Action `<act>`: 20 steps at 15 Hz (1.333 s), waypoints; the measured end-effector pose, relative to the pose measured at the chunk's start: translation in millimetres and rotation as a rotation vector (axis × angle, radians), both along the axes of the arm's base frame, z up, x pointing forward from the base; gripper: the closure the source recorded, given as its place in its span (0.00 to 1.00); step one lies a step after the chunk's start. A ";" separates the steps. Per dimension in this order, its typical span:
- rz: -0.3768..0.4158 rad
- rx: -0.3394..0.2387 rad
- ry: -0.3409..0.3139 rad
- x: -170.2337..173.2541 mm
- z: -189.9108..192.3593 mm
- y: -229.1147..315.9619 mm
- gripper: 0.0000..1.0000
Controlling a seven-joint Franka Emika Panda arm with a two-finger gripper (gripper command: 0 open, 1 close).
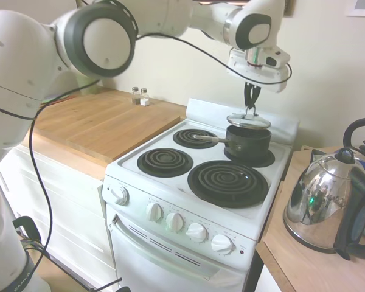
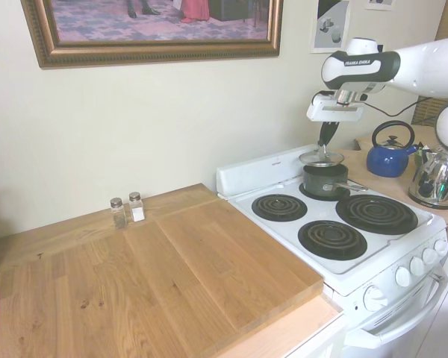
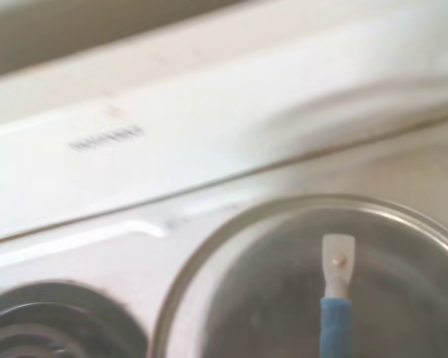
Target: Uncover the lid of the pot
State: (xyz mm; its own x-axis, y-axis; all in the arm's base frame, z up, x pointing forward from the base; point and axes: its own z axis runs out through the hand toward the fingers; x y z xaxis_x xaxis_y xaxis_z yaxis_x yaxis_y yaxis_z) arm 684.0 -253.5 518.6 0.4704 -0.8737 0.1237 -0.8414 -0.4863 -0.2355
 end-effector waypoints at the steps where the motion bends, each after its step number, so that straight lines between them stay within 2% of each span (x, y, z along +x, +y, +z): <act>1: 0.005 -0.013 -0.007 -5.8 9.2 11.5 1.00; 4: 0.029 -0.083 -0.022 -25.3 37.0 56.2 1.00; 8: 0.067 -0.218 -0.003 -56.1 60.5 175.9 1.00; 11: 0.091 -0.310 0.051 -84.1 29.0 271.8 1.00; 13: 0.099 -0.357 0.096 -89.8 7.1 320.8 1.00; 16: 0.112 -0.414 0.165 -72.0 -22.7 372.7 1.00; 20: 0.163 -0.455 0.254 -36.1 -66.6 437.2 1.00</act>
State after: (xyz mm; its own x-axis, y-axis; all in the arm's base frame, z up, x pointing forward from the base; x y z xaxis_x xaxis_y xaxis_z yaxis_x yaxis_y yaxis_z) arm 647.9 183.6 452.0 0.6594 -0.6720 0.3371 -0.7498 -0.6203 0.2302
